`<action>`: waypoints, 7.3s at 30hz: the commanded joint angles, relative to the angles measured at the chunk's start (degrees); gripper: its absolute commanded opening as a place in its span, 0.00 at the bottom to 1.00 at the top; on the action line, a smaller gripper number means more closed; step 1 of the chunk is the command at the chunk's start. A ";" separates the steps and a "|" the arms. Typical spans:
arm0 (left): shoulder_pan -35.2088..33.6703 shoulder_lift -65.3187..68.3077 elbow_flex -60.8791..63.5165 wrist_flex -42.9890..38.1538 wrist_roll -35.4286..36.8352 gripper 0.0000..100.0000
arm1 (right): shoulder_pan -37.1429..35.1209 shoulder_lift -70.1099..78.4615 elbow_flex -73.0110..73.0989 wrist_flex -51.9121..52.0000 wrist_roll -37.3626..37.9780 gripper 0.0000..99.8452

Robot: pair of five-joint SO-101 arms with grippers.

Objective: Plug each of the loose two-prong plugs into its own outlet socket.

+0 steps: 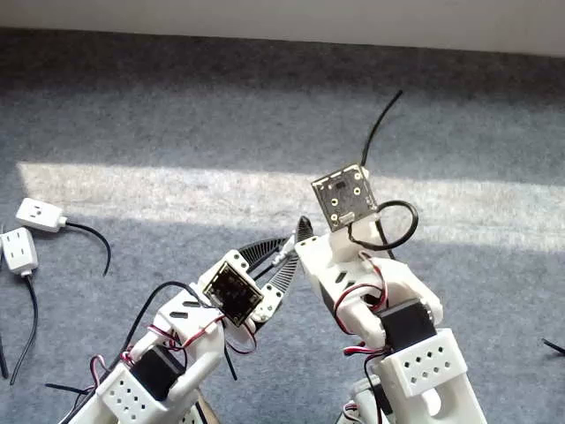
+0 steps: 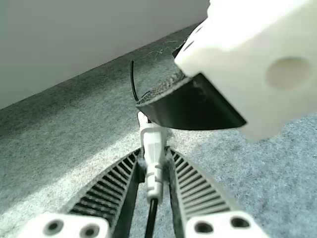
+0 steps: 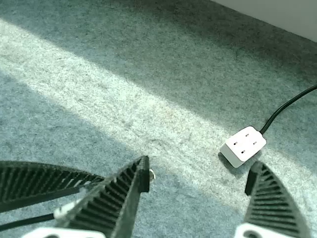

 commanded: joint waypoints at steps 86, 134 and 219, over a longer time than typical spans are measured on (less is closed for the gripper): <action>-3.82 -0.13 0.75 -0.44 0.18 0.01 | 30.81 1.01 -7.16 4.88 -10.81 0.31; -21.32 67.12 -29.93 -9.93 -2.02 0.01 | 20.26 65.71 -39.34 -21.05 -38.59 0.30; -21.32 66.59 -25.10 -23.74 -1.67 0.01 | 16.40 99.47 -106.07 47.08 -32.44 0.35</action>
